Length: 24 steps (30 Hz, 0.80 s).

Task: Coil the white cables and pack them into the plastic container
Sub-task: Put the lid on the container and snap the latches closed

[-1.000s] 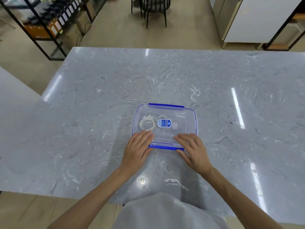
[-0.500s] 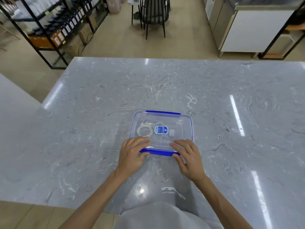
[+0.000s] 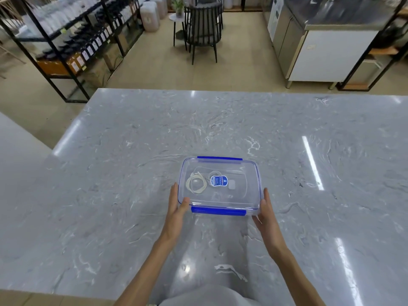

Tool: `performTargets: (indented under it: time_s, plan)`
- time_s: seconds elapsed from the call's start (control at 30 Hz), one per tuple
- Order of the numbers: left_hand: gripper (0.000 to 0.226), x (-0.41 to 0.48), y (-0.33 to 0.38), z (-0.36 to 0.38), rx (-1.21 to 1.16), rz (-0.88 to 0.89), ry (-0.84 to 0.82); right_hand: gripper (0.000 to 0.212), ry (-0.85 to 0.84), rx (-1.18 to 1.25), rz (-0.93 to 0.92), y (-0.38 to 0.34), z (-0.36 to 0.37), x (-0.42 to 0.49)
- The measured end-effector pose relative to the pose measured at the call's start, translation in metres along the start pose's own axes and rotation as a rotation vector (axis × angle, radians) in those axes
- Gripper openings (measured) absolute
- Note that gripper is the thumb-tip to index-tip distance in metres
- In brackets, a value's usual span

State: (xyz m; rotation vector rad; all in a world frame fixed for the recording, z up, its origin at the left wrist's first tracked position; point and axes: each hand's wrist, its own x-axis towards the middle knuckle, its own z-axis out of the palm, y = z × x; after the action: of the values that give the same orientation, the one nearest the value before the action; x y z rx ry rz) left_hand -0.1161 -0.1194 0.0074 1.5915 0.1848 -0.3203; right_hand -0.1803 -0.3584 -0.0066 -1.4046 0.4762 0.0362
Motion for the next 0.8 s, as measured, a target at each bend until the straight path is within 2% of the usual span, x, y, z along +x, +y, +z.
performTargets:
  time_s: [0.03, 0.1, 0.2, 0.3, 0.37, 0.53, 0.8]
  plan:
    - [0.063, 0.002, 0.003, 0.000, 0.076, 0.033, 0.015, 0.063, 0.038, -0.080, -0.002, -0.003, 0.001, 0.000]
    - [0.063, 0.000, 0.004, 0.002, 0.403, 0.160, 0.033, 0.062, 0.124, -0.384, -0.059, -0.004, 0.006, -0.005]
    - [0.060, -0.016, -0.007, 0.010, 0.940, 0.381, 0.006, 0.057, 0.180, -0.902, -0.367, 0.013, 0.020, -0.022]
    - [0.060, -0.025, -0.026, 0.018, 1.243, 0.297, -0.130, 0.063, 0.142, -1.321, -0.510, 0.031, 0.032, -0.028]
    - [0.064, -0.019, -0.038, 0.021, 1.326, 0.220, -0.149, 0.066, 0.147, -1.441, -0.490, 0.036, 0.032, -0.021]
    - [0.069, 0.028, -0.034, 0.029, 1.297, 0.286, -0.081, 0.070, 0.141, -1.474, -0.453, 0.027, 0.032, 0.026]
    - [0.068, 0.133, 0.034, 0.047, 1.292, 0.149, -0.185, 0.073, 0.069, -1.557, -0.278, -0.032, 0.043, 0.132]
